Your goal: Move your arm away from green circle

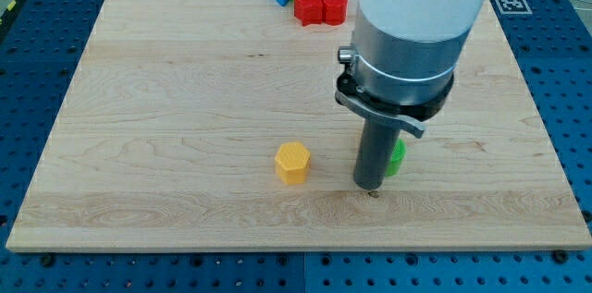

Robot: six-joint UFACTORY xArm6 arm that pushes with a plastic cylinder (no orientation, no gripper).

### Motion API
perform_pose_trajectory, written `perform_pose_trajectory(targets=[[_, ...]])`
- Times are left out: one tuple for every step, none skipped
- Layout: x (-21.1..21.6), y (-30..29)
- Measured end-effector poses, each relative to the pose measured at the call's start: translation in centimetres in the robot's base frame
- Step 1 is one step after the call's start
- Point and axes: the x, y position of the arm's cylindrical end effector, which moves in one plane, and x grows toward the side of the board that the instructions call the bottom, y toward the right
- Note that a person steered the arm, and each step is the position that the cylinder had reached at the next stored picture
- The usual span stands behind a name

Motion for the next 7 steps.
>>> perform_pose_trajectory(targets=[[0.0, 0.2], [0.5, 0.1], [1.7, 0.0], [1.7, -0.1], [1.7, -1.6], [2.8, -3.8], [4.1, -6.2]])
